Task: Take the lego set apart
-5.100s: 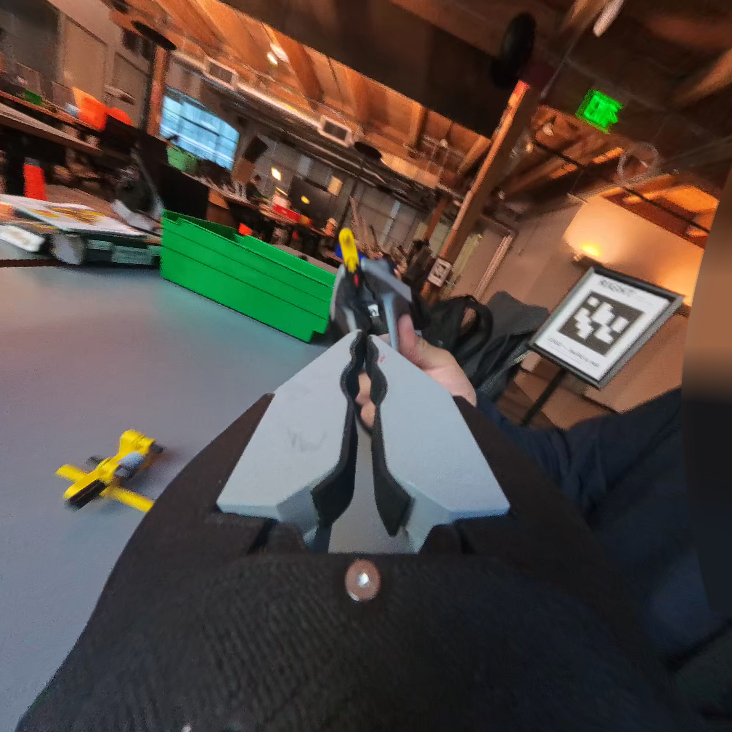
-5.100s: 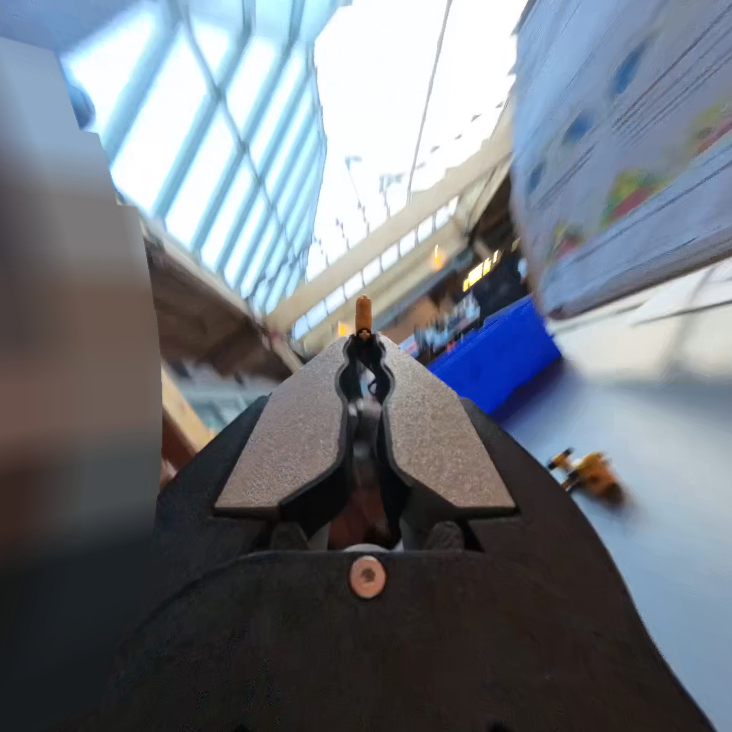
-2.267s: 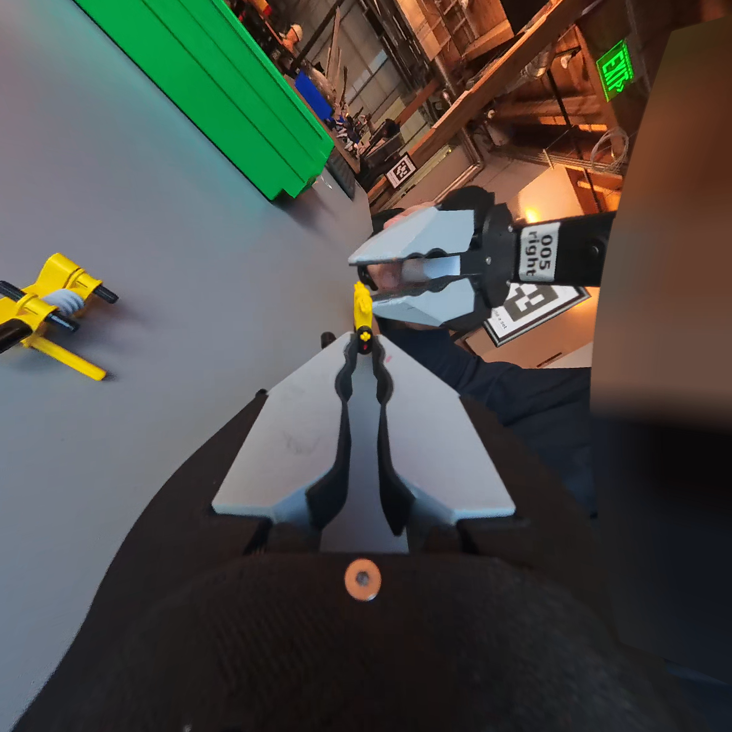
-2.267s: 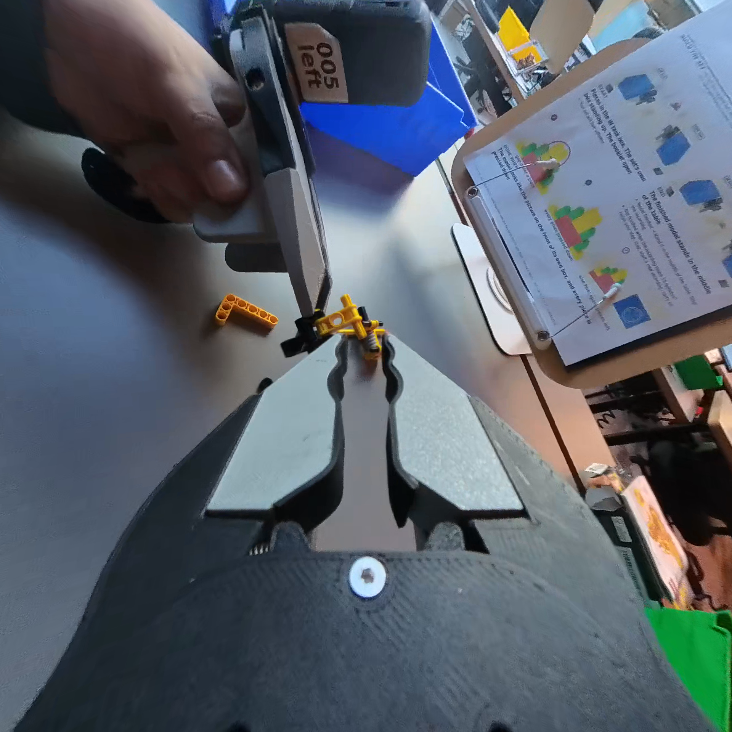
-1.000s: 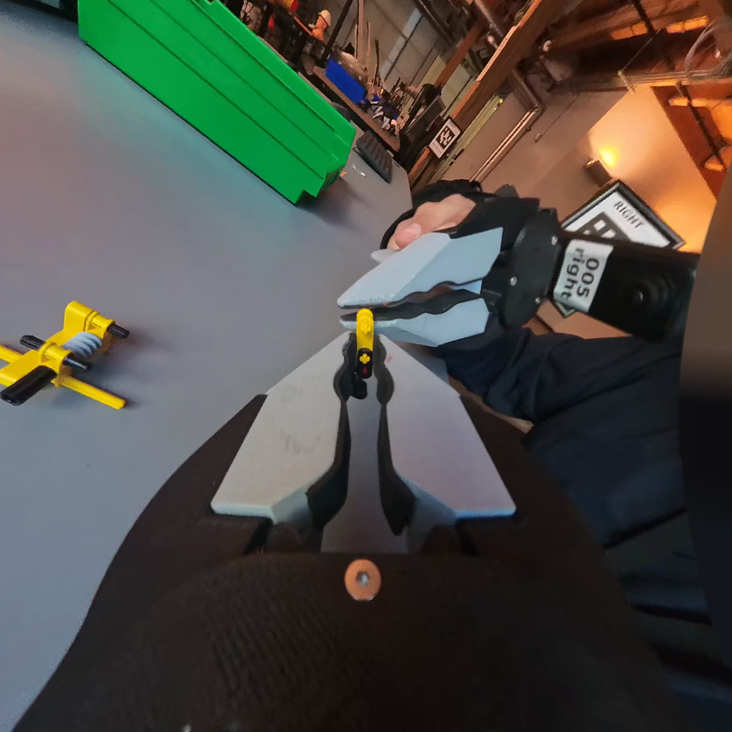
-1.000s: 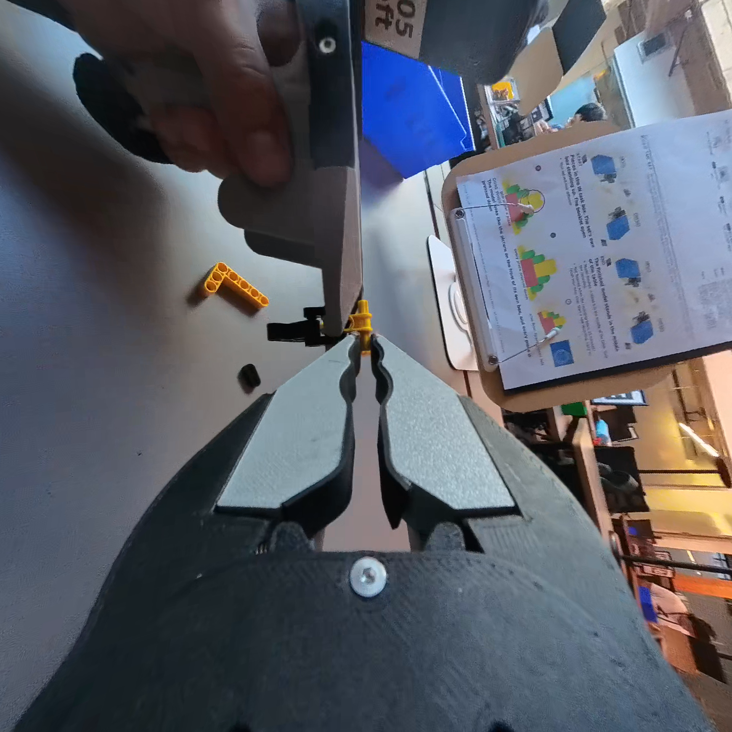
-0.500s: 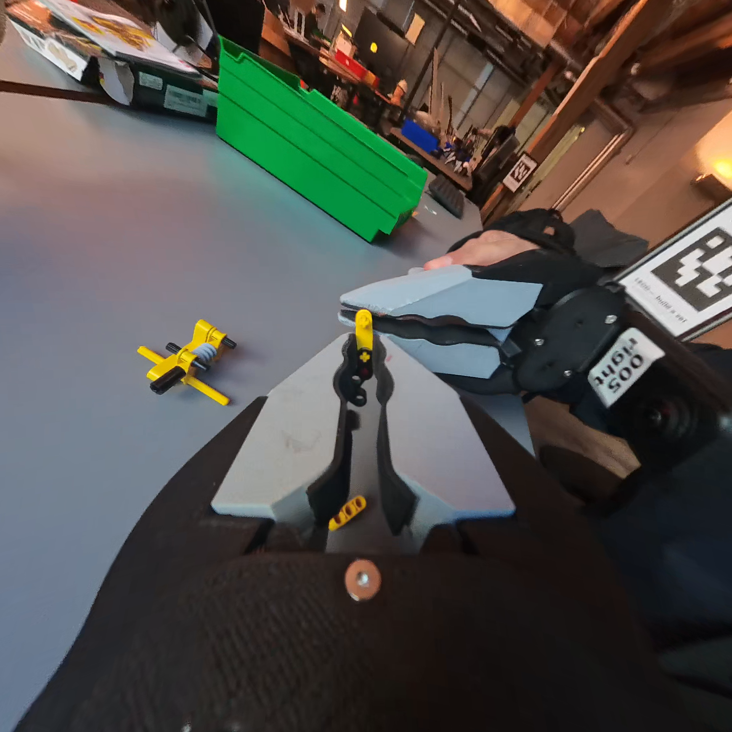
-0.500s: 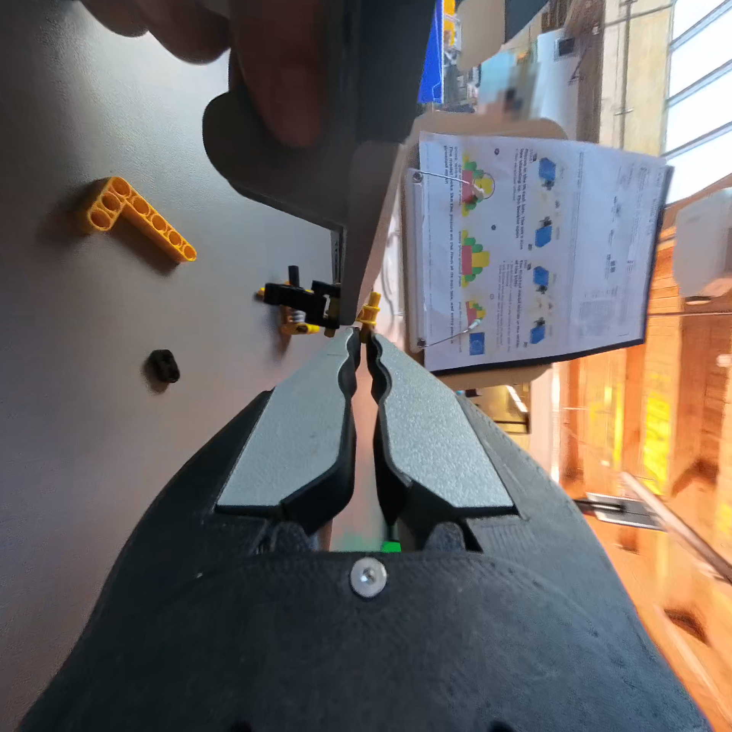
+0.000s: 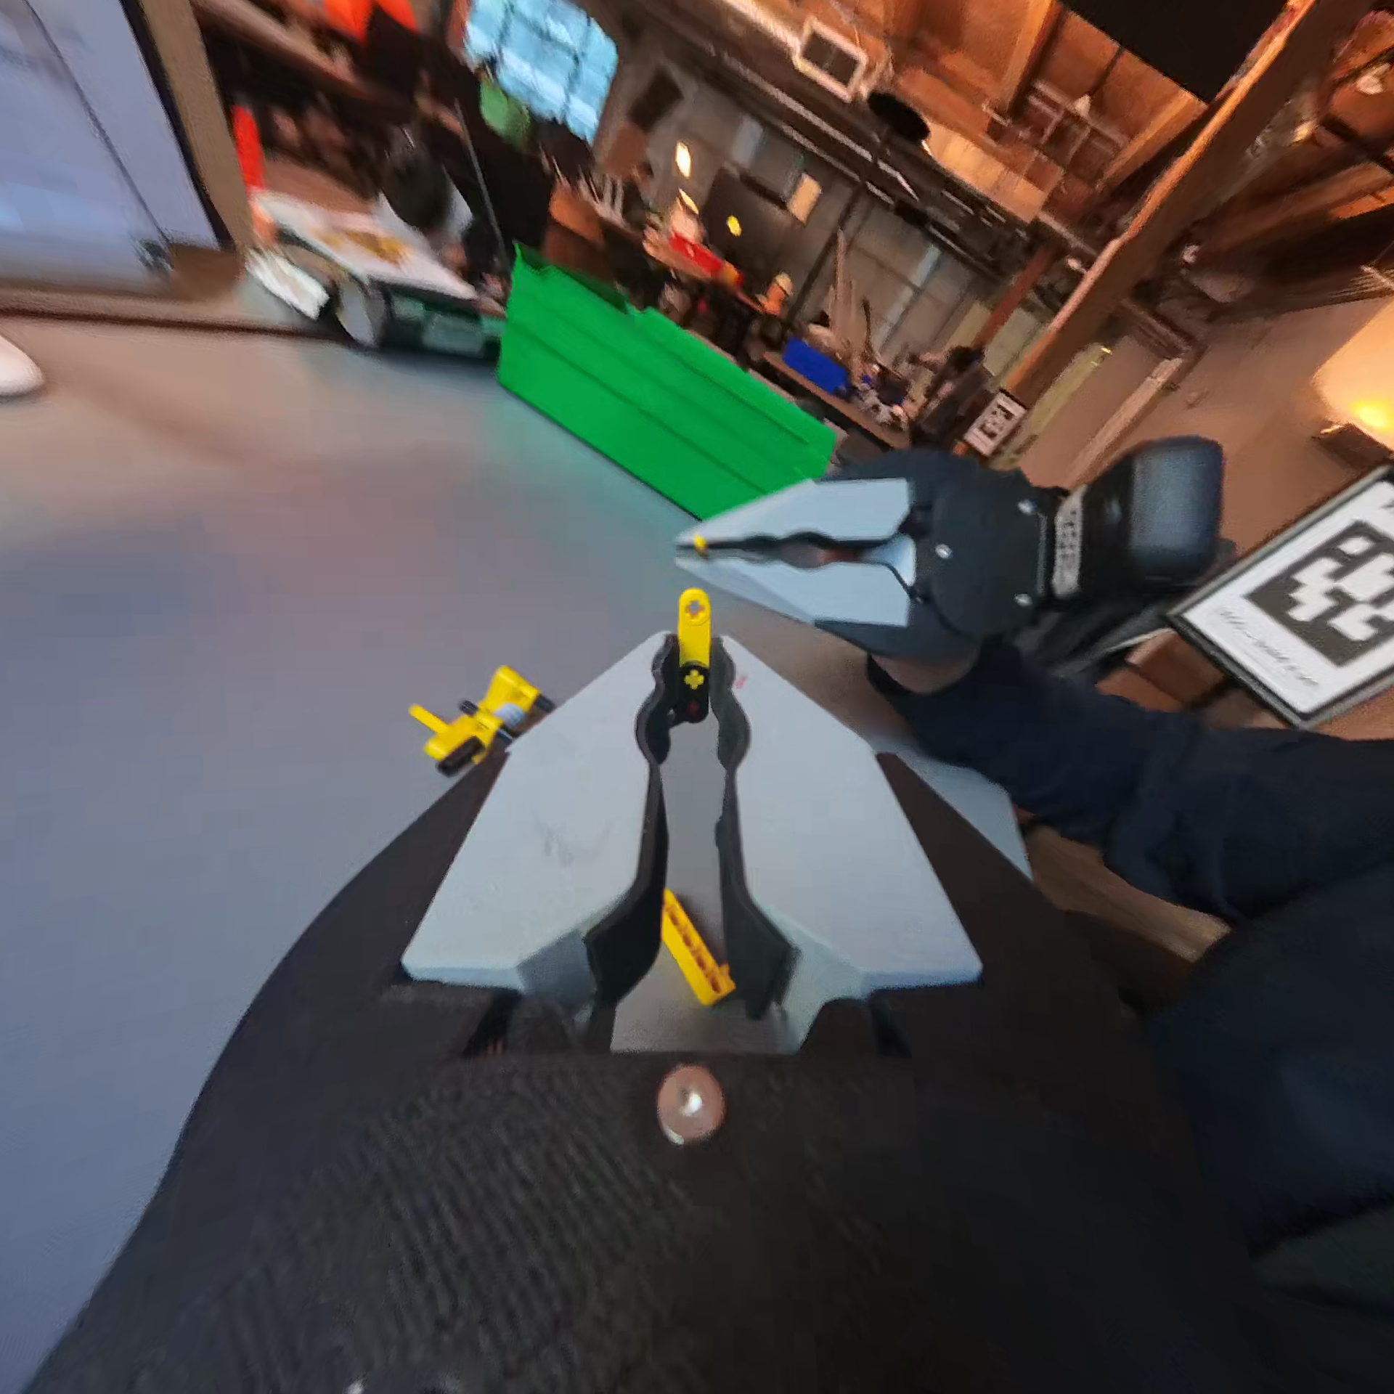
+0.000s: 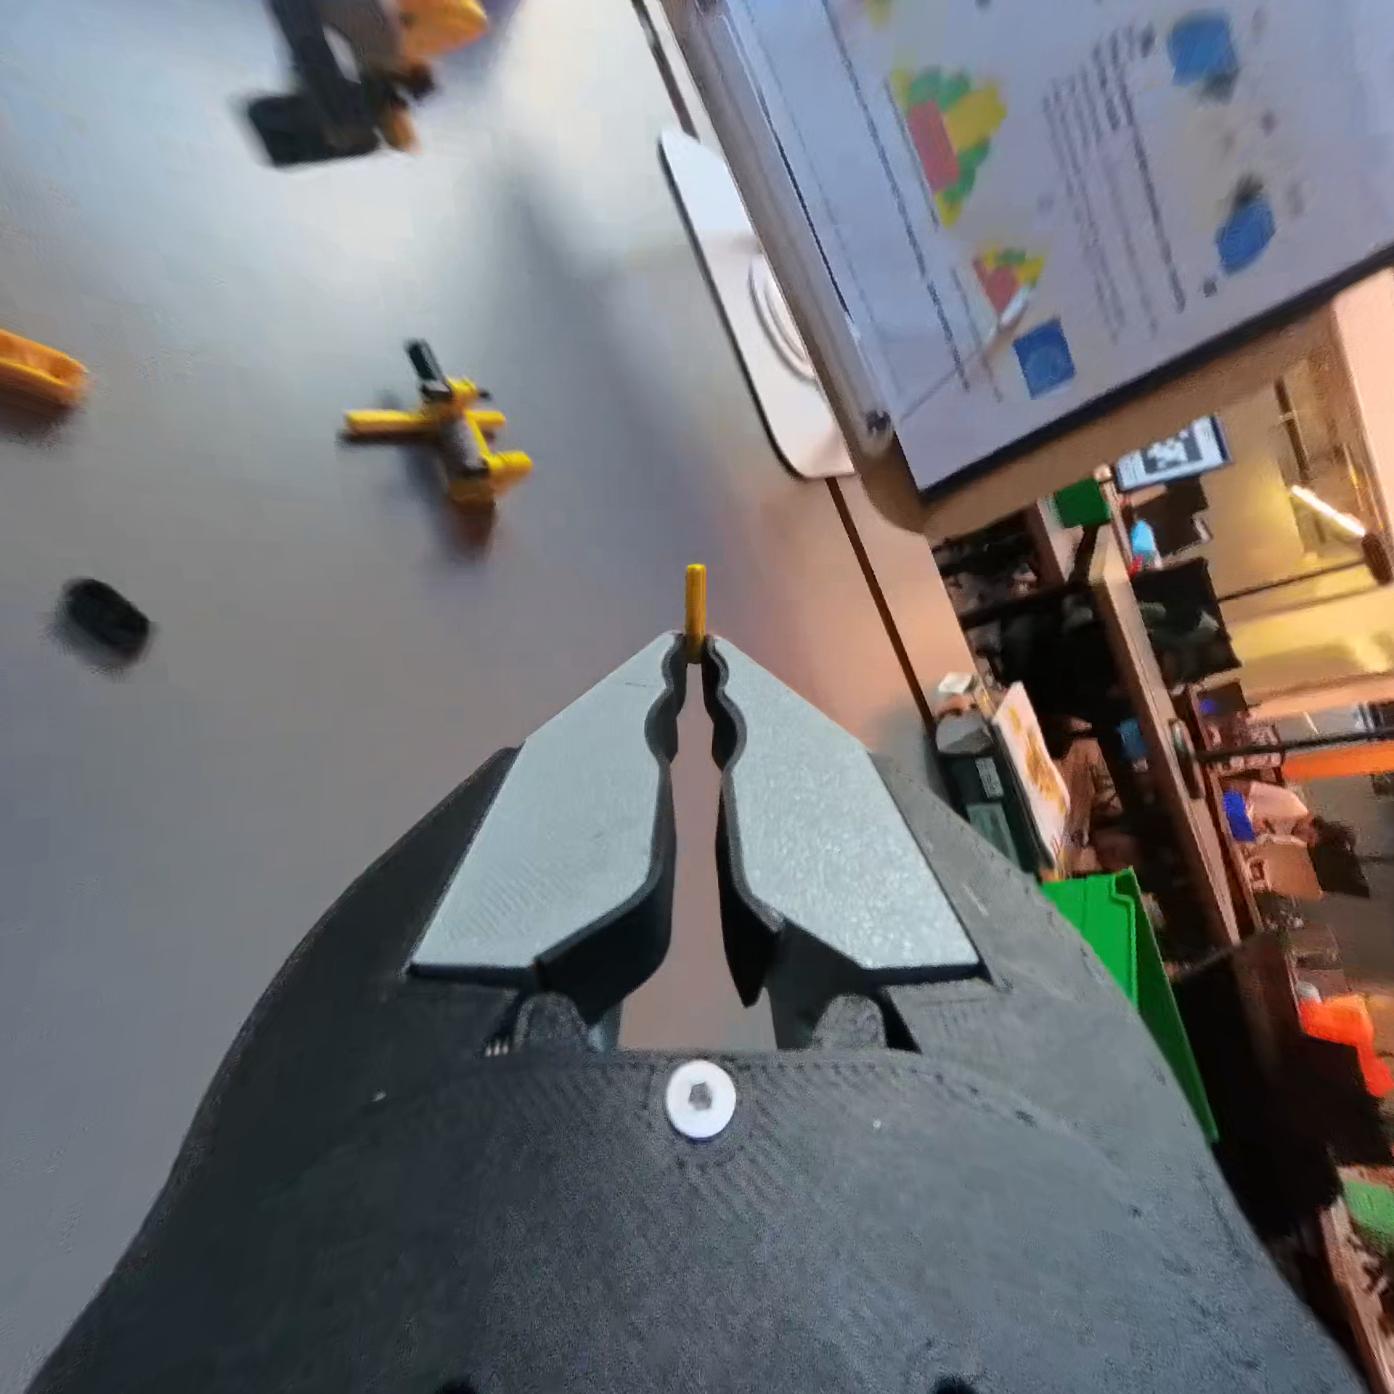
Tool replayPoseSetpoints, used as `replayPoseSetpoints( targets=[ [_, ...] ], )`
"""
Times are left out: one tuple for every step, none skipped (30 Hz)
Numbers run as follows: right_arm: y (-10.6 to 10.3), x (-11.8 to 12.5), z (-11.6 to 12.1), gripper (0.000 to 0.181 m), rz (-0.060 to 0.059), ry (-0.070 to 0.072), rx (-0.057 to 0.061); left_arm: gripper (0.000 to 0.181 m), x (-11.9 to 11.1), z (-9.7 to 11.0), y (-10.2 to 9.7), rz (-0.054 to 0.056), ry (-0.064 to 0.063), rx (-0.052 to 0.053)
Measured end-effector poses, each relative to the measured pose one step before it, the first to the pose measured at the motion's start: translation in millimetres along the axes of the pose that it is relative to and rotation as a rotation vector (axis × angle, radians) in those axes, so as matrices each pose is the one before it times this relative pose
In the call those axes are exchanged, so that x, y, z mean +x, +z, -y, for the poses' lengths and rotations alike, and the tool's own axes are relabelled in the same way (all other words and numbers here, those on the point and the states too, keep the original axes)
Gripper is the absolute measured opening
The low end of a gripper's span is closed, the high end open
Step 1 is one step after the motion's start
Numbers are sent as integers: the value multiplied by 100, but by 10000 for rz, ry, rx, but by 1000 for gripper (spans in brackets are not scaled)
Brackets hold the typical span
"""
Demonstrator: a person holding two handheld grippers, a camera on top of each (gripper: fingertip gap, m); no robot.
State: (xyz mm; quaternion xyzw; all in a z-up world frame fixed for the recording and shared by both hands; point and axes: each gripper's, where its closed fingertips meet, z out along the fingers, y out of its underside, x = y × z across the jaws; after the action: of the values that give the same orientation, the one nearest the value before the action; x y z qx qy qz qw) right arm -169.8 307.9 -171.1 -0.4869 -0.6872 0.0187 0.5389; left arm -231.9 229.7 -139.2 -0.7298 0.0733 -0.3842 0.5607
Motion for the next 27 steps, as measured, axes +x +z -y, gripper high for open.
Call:
replayPoseSetpoints(
  targets=[
    [185,4,-792,1,199,70,-76,6,125,-312,411,-180,-271,-122],
    [187,-949,-772,1,1005,182,-35,6,311,-430,335,-214,-58,-203],
    [158,-1423,-584,1,1227,412,-20,6,364,-706,339,-232,-90,-433],
    [216,-1009,-436,2,957,571,45,6,169,-377,238,-46,18,-150],
    [271,-787,-207,13,846,521,73,6,237,-226,218,-105,37,-43],
    [325,-552,-354,18,721,393,-120,6,307,-418,294,-209,-100,-237],
    [406,-285,-603,16,493,233,-250,6,200,-369,282,-149,-140,-217],
    [403,325,-730,19,19,185,-261,6,235,-129,178,-144,-30,-14],
    [19,336,127,18,-33,249,207,5,272,-143,141,-180,-41,-40],
    [-244,27,-17,22,137,100,-22,6,68,-113,67,-52,-53,-61],
    [-467,321,225,23,-111,70,107,6,22,6,-8,-21,12,15],
    [-529,-7,701,23,57,59,464,6,149,92,-31,-112,31,53],
    [-597,-593,1274,23,403,145,726,6,167,100,-13,-116,61,56],
    [-541,-917,1593,25,524,211,863,6,140,102,8,-94,122,60],
    [-305,-1274,1640,30,691,188,912,6,516,136,80,-326,219,84],
    [-147,-1567,1639,32,848,122,871,5,729,133,139,-467,232,98],
    [17,-1351,1445,32,668,59,735,6,453,112,138,-273,136,91],
    [129,-1007,1055,30,438,-37,529,6,274,83,106,-142,104,78],
    [106,-773,595,21,301,-213,265,6,408,115,76,-234,145,90],
    [-2,-470,319,10,65,-347,118,6,254,165,18,-140,125,116],
    [-40,92,109,4,-271,-280,43,6,77,102,-27,-19,81,71],
    [11,127,-17,2,-195,-143,-31,6,46,84,-25,-33,55,56],
    [-14,-29,-19,1,-18,34,-41,6,-21,73,0,-4,6,51],
    [49,-104,124,3,81,137,70,6,-100,19,32,32,-49,15],
    [69,-129,95,4,132,188,67,6,12,25,62,-47,-51,35],
    [121,-27,68,6,57,203,48,6,84,68,76,-85,-53,79],
    [153,-65,50,10,103,171,64,6,30,39,98,-37,-74,60]
  ],
)
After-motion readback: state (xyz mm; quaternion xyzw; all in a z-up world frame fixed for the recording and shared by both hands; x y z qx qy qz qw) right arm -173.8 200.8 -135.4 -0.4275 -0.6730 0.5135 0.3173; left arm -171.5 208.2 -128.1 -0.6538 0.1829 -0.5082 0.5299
